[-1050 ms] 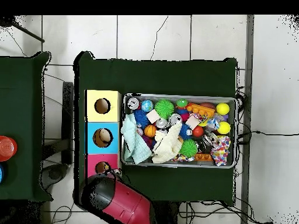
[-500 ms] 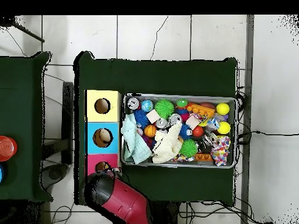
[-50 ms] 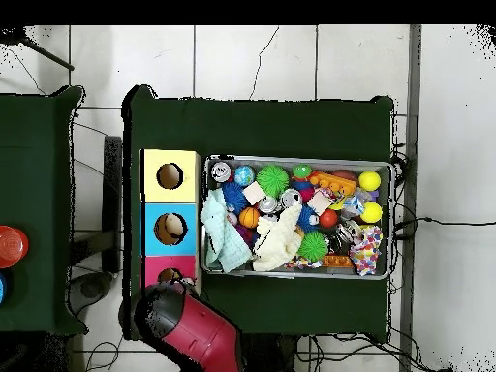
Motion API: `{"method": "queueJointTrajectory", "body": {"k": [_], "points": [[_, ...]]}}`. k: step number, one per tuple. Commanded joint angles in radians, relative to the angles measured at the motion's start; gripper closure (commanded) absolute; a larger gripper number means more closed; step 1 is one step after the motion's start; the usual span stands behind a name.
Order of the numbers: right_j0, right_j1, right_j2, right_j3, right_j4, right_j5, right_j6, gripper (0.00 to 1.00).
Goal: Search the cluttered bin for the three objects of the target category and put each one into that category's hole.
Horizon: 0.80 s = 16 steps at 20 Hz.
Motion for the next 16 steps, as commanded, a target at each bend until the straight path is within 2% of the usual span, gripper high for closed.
{"method": "queueJointTrajectory", "body": {"k": [1,12,16], "points": [[0.023,0.048,0.067,-0.006,0.067,0.021,0.354,1.00],[0.010,0.015,-0.003,-0.040,0.020,0.140,0.379,1.00],[0.011,0.028,-0.036,-0.067,-0.015,0.170,0.374,1.00]]}}
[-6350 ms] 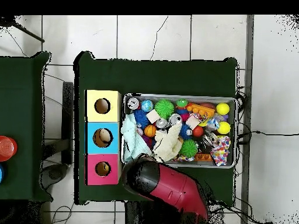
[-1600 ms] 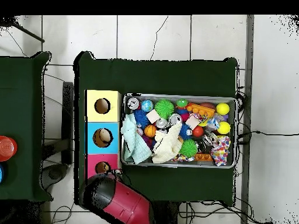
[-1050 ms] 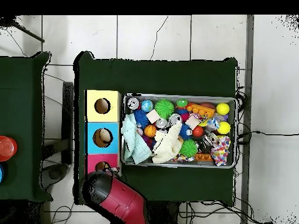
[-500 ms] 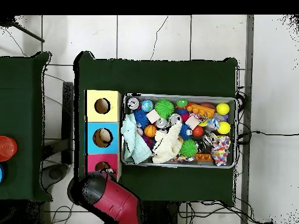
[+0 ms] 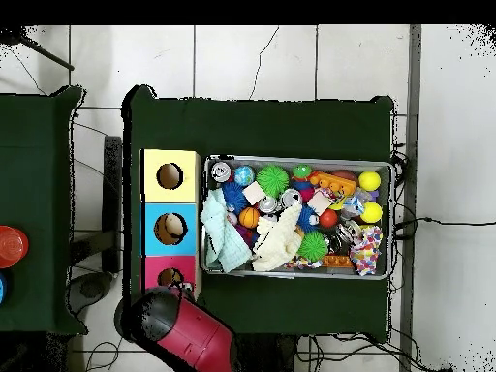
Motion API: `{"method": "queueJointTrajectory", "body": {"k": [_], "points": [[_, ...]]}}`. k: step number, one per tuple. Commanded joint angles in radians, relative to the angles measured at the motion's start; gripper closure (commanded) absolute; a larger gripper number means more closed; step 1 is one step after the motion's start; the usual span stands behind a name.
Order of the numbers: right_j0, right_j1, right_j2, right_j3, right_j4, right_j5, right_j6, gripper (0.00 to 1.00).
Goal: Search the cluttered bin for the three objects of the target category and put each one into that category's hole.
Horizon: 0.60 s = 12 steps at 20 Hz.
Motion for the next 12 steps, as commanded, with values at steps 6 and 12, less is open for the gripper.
{"method": "queueJointTrajectory", "body": {"k": [6,12], "points": [[-0.033,0.040,0.031,-0.041,0.007,0.067,0.258,1.00],[-0.004,0.035,-0.018,-0.091,-0.030,0.162,0.305,1.00]]}}
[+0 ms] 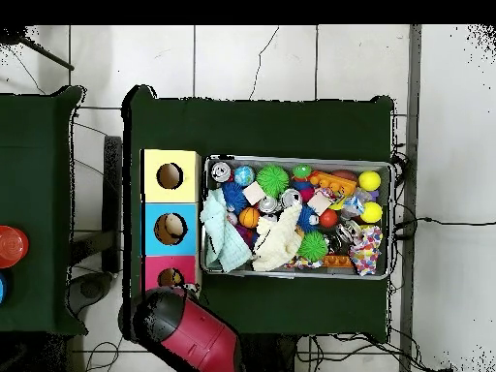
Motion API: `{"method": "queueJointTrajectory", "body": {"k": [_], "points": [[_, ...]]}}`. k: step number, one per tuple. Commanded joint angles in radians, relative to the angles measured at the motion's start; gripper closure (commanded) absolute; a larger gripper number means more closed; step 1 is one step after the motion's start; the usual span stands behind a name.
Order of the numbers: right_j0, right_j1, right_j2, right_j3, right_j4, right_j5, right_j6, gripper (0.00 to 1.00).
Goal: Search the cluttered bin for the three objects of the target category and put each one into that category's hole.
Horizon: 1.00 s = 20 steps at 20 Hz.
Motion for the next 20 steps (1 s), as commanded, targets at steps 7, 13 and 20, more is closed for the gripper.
{"method": "queueJointTrajectory", "body": {"k": [7,13,20], "points": [[0.001,-0.014,-0.067,-0.154,-0.094,0.306,0.314,1.00],[0.009,-0.040,-0.097,-0.171,-0.103,0.366,0.314,1.00],[0.013,-0.043,-0.120,-0.201,-0.107,0.425,0.313,1.00]]}}
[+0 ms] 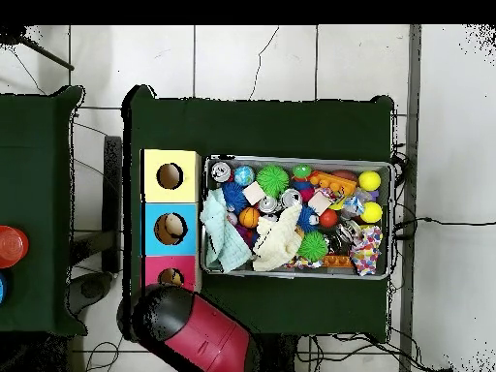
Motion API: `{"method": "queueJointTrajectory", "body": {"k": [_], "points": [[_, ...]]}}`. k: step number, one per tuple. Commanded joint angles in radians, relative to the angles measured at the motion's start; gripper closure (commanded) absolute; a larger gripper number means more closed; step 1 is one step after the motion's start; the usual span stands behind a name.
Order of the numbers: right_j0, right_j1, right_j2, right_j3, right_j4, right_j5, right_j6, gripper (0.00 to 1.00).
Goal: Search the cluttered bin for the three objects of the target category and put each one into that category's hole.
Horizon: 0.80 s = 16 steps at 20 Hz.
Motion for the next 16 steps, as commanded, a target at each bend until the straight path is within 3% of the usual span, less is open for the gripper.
{"method": "queueJointTrajectory", "body": {"k": [1,9,16], "points": [[-0.001,0.005,0.010,-0.102,-0.028,0.102,0.317,1.00],[-0.010,0.055,0.053,-0.084,0.022,0.011,0.316,1.00],[-0.030,0.094,0.070,-0.116,0.030,-0.010,0.299,1.00]]}}
